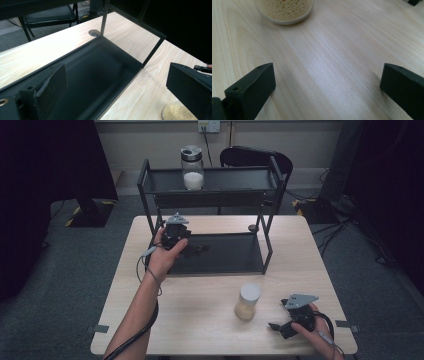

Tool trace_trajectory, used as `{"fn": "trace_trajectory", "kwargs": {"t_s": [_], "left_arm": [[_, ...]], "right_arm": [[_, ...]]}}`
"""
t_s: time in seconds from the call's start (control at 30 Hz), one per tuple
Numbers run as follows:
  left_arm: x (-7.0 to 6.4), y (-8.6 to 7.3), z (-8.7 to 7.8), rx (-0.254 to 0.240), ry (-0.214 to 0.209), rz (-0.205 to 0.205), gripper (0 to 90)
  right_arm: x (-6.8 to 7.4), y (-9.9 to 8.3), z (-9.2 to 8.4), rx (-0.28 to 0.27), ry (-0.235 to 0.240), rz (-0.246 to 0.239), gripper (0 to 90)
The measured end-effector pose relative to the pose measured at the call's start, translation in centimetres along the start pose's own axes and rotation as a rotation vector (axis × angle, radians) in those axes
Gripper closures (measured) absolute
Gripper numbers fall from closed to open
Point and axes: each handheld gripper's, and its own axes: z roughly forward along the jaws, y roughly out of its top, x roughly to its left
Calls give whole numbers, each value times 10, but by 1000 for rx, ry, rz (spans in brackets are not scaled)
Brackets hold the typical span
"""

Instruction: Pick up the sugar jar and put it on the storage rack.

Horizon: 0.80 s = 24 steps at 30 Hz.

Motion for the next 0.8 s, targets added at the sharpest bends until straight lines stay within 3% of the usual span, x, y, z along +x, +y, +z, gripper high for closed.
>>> {"fn": "trace_trajectory", "kwargs": {"t_s": [0.2,0.57,0.8], "left_arm": [[1,-15,5,5,-7,-18,28],[3,-43,12,19,-26,-14,28],[2,-60,18,41,-16,-8,28]], "right_arm": [[0,0,0,0,0,0,0],[0,0,0,0,0,0,0],[0,0,0,0,0,0,0]]}}
